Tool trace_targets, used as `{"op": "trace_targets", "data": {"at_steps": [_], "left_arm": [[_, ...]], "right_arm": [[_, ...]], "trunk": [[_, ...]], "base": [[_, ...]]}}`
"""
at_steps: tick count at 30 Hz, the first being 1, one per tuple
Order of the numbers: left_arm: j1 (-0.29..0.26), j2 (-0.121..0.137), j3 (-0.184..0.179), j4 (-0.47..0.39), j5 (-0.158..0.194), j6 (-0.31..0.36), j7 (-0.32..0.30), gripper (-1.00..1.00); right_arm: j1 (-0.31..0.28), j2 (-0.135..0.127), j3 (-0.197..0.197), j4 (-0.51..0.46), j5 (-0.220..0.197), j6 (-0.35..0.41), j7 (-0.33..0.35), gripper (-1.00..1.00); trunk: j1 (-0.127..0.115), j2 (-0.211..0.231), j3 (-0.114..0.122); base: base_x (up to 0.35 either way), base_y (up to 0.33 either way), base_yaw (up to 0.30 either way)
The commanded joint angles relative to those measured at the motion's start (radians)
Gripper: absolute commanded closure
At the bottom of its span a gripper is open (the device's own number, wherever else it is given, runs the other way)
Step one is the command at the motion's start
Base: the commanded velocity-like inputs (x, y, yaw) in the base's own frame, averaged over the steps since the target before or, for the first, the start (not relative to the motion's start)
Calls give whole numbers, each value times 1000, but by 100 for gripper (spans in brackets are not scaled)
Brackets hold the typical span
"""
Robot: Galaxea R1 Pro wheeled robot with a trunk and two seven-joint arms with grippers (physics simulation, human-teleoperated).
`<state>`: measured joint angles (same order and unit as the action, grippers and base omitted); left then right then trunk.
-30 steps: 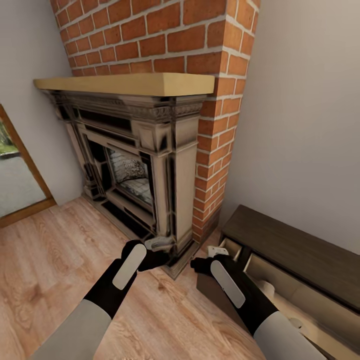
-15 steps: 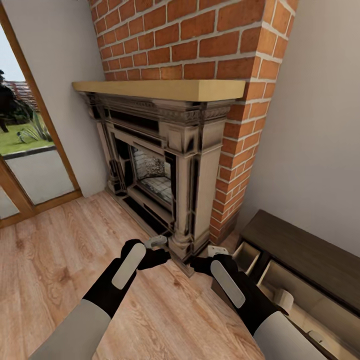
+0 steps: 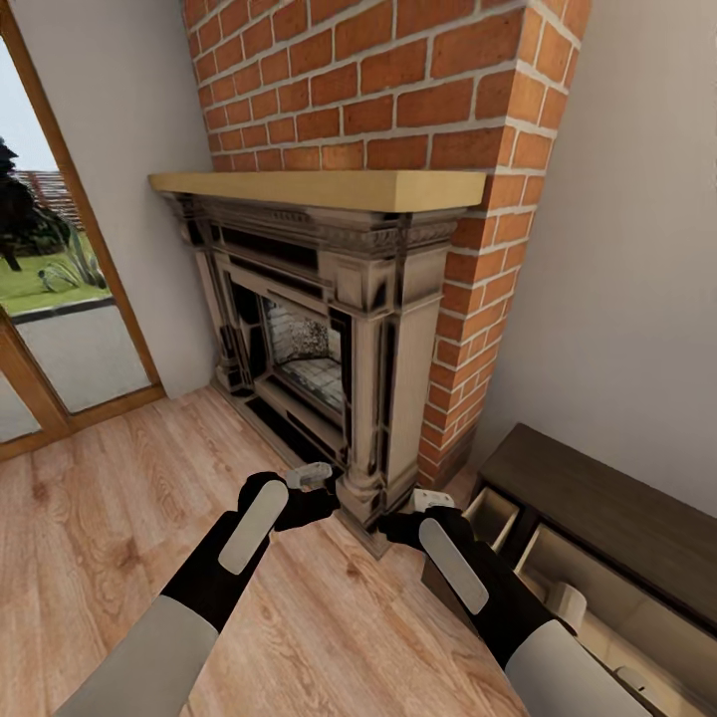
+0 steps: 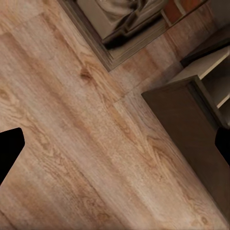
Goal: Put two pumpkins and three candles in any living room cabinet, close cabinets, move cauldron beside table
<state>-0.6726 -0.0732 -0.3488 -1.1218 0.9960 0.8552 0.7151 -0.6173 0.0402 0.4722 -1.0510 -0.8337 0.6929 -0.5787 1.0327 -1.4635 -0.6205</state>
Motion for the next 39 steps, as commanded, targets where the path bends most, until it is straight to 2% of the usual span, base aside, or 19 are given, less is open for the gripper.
{"op": "trace_targets", "data": {"at_steps": [1, 11, 23, 39], "left_arm": [[-1, 0, -1, -1, 10, 0, 10, -100], [-1, 0, -1, 1, 10, 0, 10, -100], [-1, 0, -1, 0, 10, 0, 10, -100], [-1, 1, -1, 0, 10, -1, 10, -100]], "right_arm": [[-1, 0, 2, -1, -10, 0, -10, -100], [-1, 0, 2, 0, -10, -1, -10, -100], [-1, 0, 2, -1, -10, 0, -10, -100], [-1, 0, 0, -2, -9, -1, -12, -100]], "trunk": [[0, -1, 1], [0, -1, 17], [0, -1, 35], [0, -1, 38]], "base": [[0, 0, 0], [-29, 31, 24], [-1, 2, 144], [0, 0, 16]]}}
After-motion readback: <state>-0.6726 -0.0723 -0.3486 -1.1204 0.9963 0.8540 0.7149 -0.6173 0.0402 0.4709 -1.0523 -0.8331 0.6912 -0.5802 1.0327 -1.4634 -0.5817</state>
